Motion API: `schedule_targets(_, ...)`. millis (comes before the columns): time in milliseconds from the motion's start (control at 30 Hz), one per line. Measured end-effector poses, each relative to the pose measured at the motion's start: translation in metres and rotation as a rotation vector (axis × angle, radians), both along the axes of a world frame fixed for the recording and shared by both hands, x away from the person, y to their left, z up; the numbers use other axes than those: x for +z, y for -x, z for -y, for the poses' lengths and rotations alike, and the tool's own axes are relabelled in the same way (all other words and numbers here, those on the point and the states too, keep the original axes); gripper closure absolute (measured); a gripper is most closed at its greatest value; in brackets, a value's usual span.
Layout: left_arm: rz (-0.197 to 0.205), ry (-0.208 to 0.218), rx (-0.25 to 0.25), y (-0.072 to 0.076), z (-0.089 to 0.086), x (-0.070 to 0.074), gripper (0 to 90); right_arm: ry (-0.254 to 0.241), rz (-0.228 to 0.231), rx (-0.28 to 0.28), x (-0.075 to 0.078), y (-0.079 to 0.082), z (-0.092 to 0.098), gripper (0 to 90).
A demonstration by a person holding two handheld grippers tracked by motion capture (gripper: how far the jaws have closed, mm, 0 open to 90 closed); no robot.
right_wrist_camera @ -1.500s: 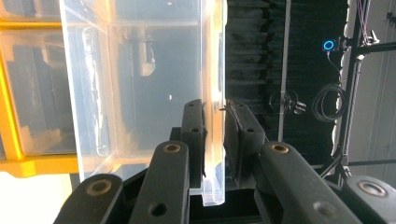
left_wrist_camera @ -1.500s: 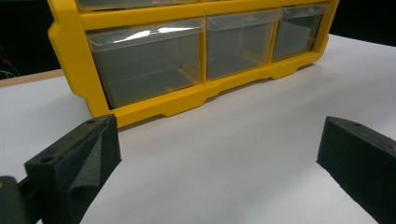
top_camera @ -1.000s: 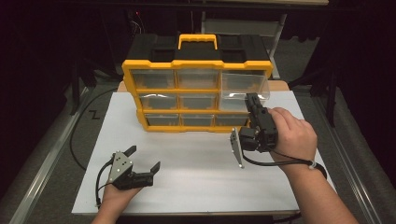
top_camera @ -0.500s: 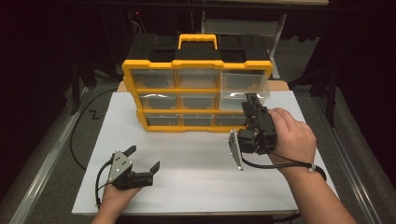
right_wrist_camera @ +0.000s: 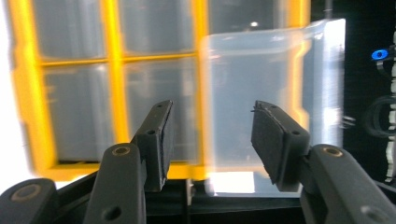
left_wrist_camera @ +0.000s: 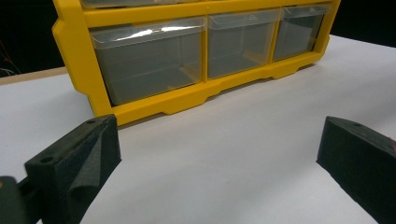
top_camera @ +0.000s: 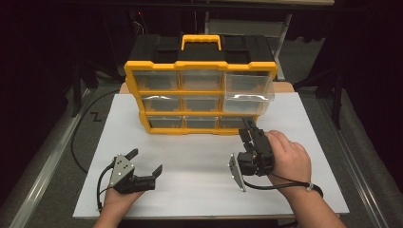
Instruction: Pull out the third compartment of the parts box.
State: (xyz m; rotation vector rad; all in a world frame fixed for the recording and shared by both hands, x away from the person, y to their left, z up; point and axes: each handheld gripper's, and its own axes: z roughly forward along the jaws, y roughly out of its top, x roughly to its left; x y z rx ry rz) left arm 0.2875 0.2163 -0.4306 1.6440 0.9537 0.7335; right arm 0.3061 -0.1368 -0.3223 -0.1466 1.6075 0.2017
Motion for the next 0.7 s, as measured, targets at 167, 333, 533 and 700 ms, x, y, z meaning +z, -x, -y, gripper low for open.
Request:
schedule_targets(167, 0.001, -0.002, 0.002, 0.000, 0.000, 0.000, 0.5, 0.013, -0.050, -0.004, -0.033, -0.010, 0.008, 45.2)
schedule_targets(333, -0.001, -0.006, 0.004, -0.001, 0.000, -0.001, 0.5, 0.022, -0.119, -0.042, -0.072, -0.022, 0.021, 43.3)
schedule_targets(533, -0.001, -0.006, 0.007, 0.000, -0.001, -0.001, 0.5, 0.004, -0.171, -0.115, -0.098, -0.025, 0.039, 42.2)
schedule_targets(700, -0.003, 0.002, 0.013, 0.000, -0.001, -0.001, 0.5, 0.002, -0.196, -0.136, -0.106, -0.023, 0.056, 40.3)
